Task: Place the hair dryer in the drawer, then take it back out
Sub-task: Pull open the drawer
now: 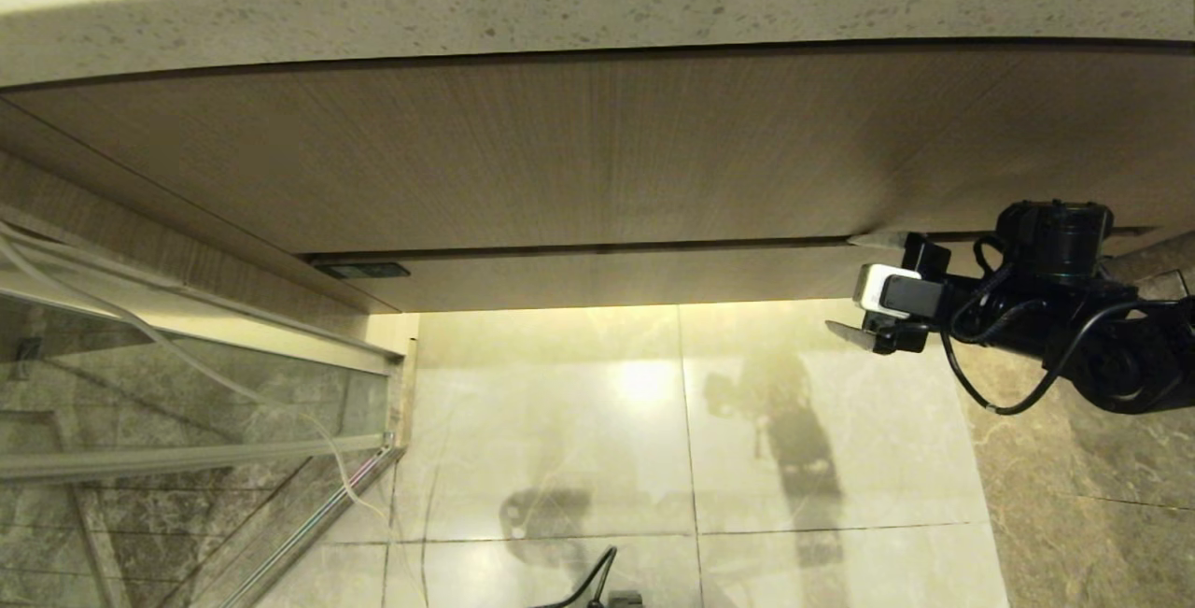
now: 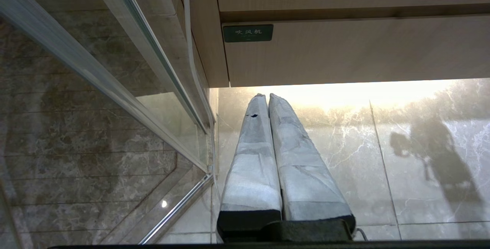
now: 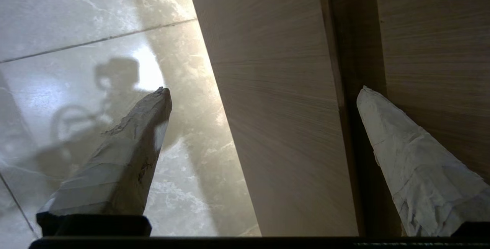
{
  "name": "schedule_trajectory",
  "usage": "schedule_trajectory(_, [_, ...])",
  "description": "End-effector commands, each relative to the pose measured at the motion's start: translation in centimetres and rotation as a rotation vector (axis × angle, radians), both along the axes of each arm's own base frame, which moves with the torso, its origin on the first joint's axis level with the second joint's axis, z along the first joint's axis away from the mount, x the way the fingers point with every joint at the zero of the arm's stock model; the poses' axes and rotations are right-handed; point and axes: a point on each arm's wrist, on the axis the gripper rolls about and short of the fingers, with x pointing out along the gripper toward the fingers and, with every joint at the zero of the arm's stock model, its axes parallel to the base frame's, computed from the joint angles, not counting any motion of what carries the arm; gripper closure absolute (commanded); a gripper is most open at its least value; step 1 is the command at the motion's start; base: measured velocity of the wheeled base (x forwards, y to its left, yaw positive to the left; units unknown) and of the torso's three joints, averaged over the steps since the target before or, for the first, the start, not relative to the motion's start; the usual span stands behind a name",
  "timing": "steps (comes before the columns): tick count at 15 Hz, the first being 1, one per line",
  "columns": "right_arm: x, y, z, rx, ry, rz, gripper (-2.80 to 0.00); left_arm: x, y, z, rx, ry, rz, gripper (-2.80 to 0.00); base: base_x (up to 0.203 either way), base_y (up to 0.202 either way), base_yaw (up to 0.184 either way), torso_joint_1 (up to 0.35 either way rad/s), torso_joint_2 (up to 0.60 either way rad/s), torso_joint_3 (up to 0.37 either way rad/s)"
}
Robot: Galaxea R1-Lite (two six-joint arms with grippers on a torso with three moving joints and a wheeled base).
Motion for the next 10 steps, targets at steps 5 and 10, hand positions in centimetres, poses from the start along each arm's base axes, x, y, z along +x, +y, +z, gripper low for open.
schedule_trajectory(5, [2.0,0.1,-0.5,-0.007,-0.033,-0.012,-2.80,0.4,0.0,-1.1,-0.001,0.038,0.000,0.00,0.000,0.000,0.000,0.000,0.00,0.000])
schedule_trajectory(10, [2.9,0.0,-0.5,-0.004,-0.081,-0.018,-2.80,0.4,0.0,-1.1,0.000,0.038,0.000,0.00,0.000,0.000,0.000,0.000,0.00,0.000])
